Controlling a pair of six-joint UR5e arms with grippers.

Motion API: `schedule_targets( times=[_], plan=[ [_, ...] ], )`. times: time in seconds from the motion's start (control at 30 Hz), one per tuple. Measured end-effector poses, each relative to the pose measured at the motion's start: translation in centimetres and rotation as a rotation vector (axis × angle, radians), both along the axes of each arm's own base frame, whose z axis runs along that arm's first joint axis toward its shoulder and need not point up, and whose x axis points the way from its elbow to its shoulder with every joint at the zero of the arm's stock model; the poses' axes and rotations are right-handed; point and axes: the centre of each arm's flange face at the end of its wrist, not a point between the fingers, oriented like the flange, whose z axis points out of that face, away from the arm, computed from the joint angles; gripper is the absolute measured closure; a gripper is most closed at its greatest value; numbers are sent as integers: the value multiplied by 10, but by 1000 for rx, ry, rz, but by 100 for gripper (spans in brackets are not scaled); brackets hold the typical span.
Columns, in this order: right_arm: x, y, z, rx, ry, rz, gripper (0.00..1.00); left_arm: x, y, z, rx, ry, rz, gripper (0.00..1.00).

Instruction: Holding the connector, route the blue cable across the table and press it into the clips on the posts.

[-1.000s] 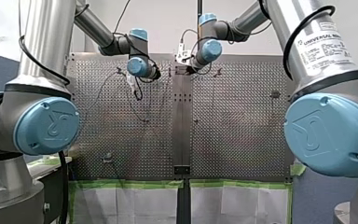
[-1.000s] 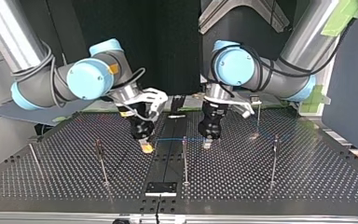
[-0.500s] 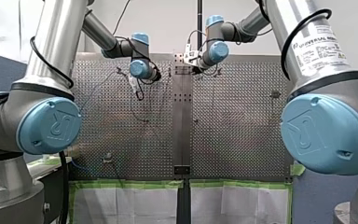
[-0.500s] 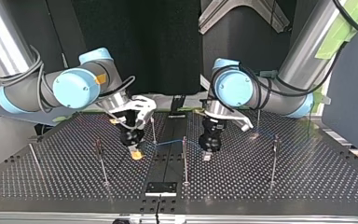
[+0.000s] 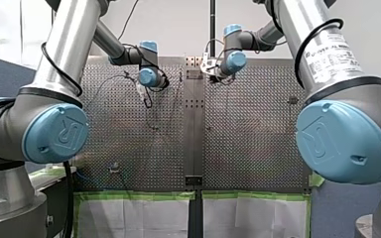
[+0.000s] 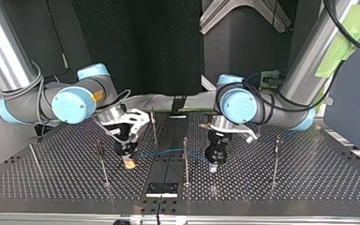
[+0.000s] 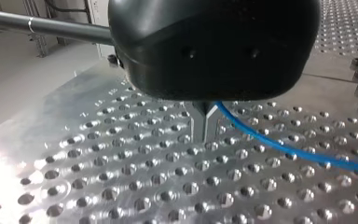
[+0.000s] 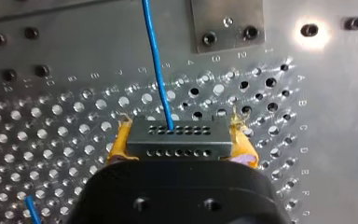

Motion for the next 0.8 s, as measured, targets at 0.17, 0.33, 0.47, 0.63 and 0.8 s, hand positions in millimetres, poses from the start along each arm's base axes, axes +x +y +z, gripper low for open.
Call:
schedule_targets(
  times=[0.17, 0.33, 0.47, 0.63, 0.8],
  plan=[
    [-6, -7, 0, -2, -2, -6, 100, 0, 3, -1, 5, 11, 3, 100],
    [-9, -10, 0, -1, -2, -9, 100, -3, 2, -4, 10, 35, 1, 62],
    [-11, -11, 0, -1, -1, -10, 100, -7, -1, -7, 27, 65, -2, 36],
    [-11, -12, 0, 0, 0, -11, 100, -15, -6, -10, 63, 98, -7, 0],
    [-12, -12, -1, 2, 2, -12, 100, -26, -6, -8, 90, 128, 10, 0]
  ],
)
